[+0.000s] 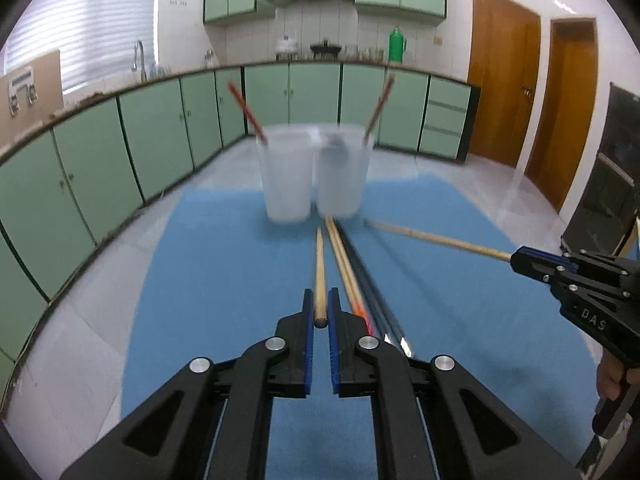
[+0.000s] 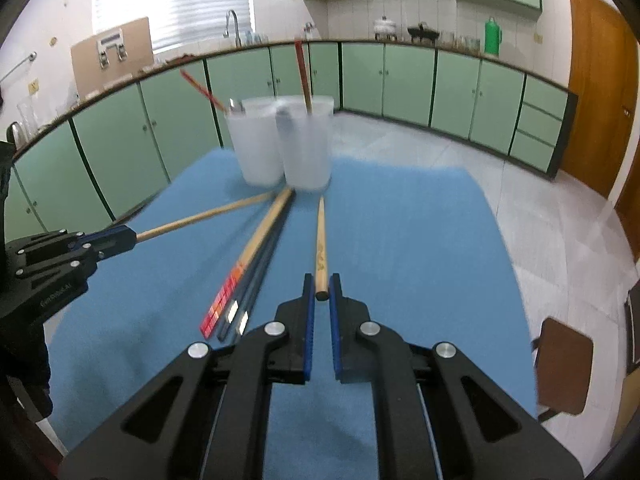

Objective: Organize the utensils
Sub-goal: 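Lift both plain chopsticks up over the white holder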

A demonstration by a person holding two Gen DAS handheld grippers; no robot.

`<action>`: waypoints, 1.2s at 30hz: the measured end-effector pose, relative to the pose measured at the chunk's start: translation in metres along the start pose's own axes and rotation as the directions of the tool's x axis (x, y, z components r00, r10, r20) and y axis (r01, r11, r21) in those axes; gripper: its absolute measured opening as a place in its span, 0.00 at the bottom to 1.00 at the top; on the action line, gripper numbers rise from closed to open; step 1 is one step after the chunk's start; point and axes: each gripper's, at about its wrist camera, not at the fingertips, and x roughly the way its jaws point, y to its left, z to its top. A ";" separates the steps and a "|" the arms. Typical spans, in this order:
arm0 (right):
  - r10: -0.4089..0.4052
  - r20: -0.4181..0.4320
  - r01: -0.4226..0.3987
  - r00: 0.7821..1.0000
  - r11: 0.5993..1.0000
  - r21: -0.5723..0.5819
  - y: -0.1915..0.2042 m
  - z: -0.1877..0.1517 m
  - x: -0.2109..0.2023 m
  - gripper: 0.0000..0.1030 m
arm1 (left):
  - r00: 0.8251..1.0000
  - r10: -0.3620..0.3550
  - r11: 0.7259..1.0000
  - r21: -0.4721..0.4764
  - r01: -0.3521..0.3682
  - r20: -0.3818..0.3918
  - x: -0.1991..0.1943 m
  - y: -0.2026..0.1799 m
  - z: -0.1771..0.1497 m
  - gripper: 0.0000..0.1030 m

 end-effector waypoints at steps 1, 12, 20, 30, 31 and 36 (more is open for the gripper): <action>0.005 0.018 -0.005 1.000 1.000 -0.004 0.000 0.008 -0.005 0.06 | 1.000 -0.005 1.000 0.001 0.005 0.021 -0.006 0.001 0.008 0.06; 0.066 0.126 -0.061 0.990 0.997 -0.037 -0.004 0.087 -0.040 0.06 | 0.989 -0.015 1.000 0.017 0.012 0.149 -0.021 0.016 0.074 0.06; 0.113 0.134 -0.100 0.985 0.990 -0.103 0.003 0.139 -0.044 0.06 | 0.983 -0.047 0.998 0.057 0.037 0.178 -0.021 0.013 0.107 0.06; 0.187 0.193 -0.158 0.963 0.975 -0.155 0.011 0.198 -0.062 0.06 | 0.966 -0.078 0.994 0.098 0.056 0.245 -0.040 0.009 0.143 0.06; 0.190 0.206 -0.159 0.960 0.975 -0.158 0.012 0.205 -0.064 0.06 | 0.964 -0.077 0.994 0.098 0.054 0.256 -0.042 0.010 0.149 0.06; 0.198 0.274 -0.162 0.941 0.975 -0.149 0.011 0.245 -0.068 0.06 | 0.939 -0.066 0.994 0.099 0.034 0.339 -0.051 0.011 0.187 0.06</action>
